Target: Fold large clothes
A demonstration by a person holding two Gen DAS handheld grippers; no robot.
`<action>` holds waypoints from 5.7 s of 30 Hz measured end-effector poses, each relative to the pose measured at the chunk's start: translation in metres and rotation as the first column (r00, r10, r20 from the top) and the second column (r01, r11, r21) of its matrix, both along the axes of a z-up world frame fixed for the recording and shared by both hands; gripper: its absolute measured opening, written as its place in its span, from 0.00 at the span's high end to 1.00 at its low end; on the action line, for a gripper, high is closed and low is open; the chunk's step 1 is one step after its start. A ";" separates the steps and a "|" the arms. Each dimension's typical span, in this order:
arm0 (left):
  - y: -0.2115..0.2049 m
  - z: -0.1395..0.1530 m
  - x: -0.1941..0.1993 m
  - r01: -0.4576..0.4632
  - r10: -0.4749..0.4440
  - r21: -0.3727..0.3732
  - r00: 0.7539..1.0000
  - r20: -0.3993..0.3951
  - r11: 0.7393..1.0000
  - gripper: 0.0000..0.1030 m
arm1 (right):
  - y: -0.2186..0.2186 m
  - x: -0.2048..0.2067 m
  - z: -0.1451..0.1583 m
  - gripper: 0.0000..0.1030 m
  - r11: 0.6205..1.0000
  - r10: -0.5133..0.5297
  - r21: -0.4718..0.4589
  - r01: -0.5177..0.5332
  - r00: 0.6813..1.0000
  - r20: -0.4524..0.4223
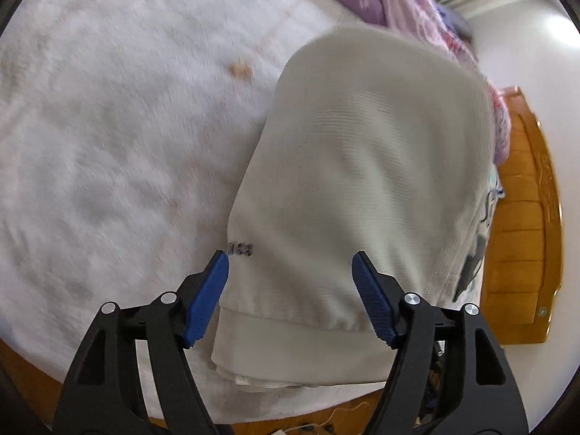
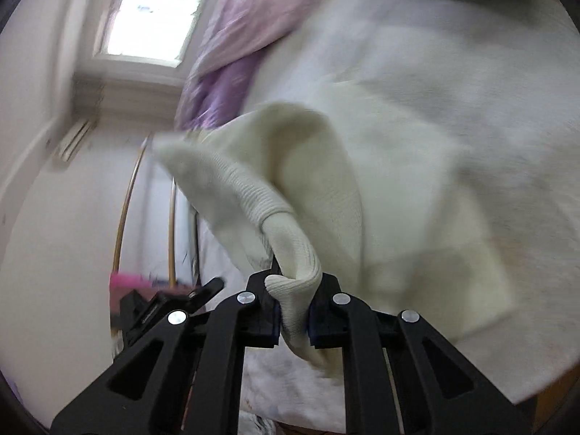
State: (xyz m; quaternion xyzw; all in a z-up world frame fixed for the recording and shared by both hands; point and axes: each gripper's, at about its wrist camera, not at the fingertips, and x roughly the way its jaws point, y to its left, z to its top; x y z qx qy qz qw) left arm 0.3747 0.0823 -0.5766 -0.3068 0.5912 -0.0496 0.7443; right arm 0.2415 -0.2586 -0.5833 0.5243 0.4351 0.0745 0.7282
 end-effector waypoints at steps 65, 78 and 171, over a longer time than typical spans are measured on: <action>-0.004 -0.096 -0.039 0.019 -0.009 0.043 0.977 -0.212 0.999 0.13 | -0.090 0.057 -0.062 0.28 0.979 0.121 -0.140 -0.147 0.976 -0.180; -0.030 -0.096 -0.056 0.043 -0.029 0.066 0.981 -0.194 0.997 0.13 | -0.050 0.042 -0.110 0.13 0.983 0.155 0.118 -0.138 0.977 -0.147; -0.484 0.063 0.104 0.379 -0.408 0.237 0.909 0.086 0.894 0.75 | -0.414 0.218 0.064 0.67 0.867 0.250 -0.360 -0.344 0.926 -0.281</action>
